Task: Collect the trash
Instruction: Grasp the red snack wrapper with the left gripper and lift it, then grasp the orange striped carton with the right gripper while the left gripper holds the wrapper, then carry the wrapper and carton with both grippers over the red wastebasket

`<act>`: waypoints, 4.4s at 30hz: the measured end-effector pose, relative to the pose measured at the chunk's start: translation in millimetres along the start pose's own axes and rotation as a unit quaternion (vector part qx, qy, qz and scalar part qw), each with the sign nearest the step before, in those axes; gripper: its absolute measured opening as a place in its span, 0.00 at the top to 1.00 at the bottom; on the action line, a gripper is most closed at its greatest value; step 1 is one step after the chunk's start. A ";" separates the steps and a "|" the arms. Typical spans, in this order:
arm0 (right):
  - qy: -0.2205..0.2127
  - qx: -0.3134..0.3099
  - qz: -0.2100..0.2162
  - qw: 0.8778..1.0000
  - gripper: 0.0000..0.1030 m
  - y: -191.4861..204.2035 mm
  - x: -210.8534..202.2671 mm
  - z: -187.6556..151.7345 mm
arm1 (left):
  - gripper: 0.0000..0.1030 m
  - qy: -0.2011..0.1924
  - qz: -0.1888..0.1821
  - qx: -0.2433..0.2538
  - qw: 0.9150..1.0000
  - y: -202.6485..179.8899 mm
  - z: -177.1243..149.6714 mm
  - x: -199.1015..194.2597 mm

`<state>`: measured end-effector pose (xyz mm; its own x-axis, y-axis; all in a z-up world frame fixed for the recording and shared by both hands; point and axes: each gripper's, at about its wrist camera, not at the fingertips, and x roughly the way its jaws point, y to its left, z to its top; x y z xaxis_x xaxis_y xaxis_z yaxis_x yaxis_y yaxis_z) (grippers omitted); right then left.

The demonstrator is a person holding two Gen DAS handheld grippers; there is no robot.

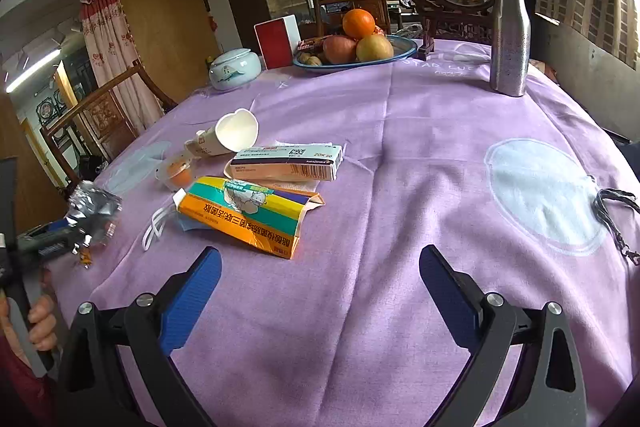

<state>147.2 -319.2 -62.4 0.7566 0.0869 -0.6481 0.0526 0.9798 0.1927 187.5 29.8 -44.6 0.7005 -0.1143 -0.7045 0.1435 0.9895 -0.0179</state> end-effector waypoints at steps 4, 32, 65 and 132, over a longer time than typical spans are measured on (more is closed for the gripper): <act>0.001 0.002 -0.003 1.000 0.05 0.0 0.6 0.4 | 0.34 -0.003 -0.048 -0.013 0.999 6.1 -7.8 -19.1; 0.076 -0.157 -0.027 0.984 0.06 55.7 48.5 17.8 | 0.31 -0.050 -0.031 0.030 0.998 -30.7 -57.4 -39.2; 0.131 -0.171 0.040 0.976 0.45 95.8 65.5 12.9 | 0.29 0.003 -0.072 -0.004 0.997 -25.1 -40.6 -4.5; -0.047 -0.066 0.163 0.983 0.55 132.8 -114.4 -62.7 | 0.31 -0.100 0.016 -0.070 0.992 89.0 -111.1 -167.7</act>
<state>26.7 -187.7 -8.9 0.7766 0.3891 -0.4955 -0.2832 0.9181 0.2772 5.1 146.8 -6.8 0.8296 -0.0849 -0.5518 0.0307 0.9938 -0.1067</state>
